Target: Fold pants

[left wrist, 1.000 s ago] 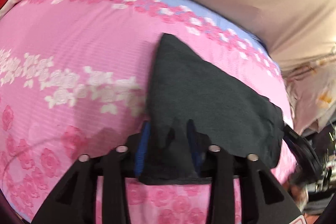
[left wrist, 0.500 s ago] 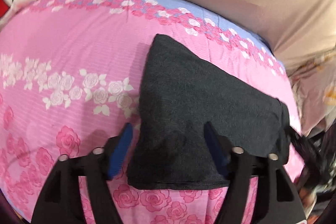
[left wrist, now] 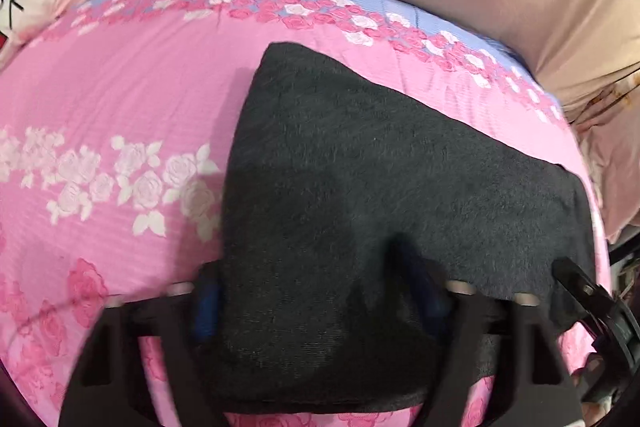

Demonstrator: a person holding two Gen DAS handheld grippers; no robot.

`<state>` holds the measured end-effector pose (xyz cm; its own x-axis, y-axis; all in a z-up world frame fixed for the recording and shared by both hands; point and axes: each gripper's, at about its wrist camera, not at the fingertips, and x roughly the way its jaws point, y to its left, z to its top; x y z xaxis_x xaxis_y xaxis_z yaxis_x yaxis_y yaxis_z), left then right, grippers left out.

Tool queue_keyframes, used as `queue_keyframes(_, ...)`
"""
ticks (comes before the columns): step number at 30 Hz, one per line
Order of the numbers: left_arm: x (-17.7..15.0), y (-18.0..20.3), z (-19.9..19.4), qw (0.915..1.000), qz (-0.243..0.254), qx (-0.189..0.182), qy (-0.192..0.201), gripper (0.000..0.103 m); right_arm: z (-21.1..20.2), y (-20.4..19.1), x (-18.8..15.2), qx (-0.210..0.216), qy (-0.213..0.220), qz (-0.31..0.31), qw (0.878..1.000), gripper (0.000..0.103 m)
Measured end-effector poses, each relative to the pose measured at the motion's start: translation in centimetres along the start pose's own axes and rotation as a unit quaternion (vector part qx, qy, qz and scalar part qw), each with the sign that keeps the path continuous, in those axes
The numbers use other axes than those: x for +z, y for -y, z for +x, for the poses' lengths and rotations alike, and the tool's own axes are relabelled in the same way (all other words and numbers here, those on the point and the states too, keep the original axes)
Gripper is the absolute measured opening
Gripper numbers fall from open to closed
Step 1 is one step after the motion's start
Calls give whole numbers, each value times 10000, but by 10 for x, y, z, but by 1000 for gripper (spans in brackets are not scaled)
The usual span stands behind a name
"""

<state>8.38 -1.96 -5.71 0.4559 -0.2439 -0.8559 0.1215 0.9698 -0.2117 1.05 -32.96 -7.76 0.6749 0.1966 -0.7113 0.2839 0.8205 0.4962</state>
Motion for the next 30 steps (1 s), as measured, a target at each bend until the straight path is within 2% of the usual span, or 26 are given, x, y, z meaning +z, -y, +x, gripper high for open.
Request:
queue_keyframes(1, 2, -1, -2, 10000, -25, -84, -28, 31, 0, 5, -2, 129, -40, 63, 9999, 42)
queue_keyframes(2, 4, -1, -6, 9999, -56, -148, -50, 24, -1, 6, -3, 219, -45, 154, 9996, 37)
queue_keyframes(3, 5, -2, -10, 9998, -81, -187, -50, 22, -5, 2, -5, 171, -18, 115, 9998, 35)
queue_keyframes(18, -28, 7, -115, 9978, 400, -72, 522, 20, -90, -52, -43, 566, 442, -493, 9962, 33)
queue_keyframes(21, -32, 7, -146, 9955, 462, -165, 807, 19, -109, -68, -47, 755, 622, -650, 9931, 33)
queue_keyframes(24, -28, 10, -182, 9901, 568, -235, 1261, 19, -134, -92, -43, 964, 959, -891, 9867, 33)
queue_keyframes(27, -13, 15, -219, 9798, 746, -323, 1827, 18, -153, -112, -30, 1166, 1326, -1123, 9779, 32)
queue_keyframes(30, 16, 24, -250, 9646, 930, -351, 2442, 17, -170, -140, -3, 1294, 1837, -1436, 9638, 32)
